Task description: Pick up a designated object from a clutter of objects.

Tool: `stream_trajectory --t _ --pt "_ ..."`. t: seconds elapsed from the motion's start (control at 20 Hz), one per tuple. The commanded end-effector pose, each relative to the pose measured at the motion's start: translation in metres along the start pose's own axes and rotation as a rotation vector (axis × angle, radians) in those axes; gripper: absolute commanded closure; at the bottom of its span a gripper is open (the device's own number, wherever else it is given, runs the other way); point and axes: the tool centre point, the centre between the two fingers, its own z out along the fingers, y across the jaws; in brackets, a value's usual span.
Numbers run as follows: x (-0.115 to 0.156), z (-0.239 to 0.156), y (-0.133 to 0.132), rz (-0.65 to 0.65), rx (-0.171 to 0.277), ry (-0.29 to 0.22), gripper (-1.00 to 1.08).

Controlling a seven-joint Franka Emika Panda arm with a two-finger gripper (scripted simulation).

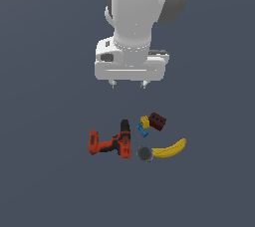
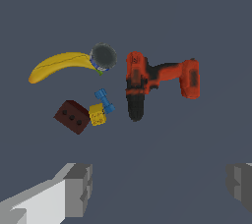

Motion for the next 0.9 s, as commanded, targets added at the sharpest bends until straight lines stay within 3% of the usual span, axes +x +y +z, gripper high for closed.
stream_trajectory --t 0.0,0.85 --pt "0.0 0.0 0.0 0.0 0.0 0.0 -0.92" --pt "-0.002 0.007 0.012 0.056 0.001 -0.021 -0.92"
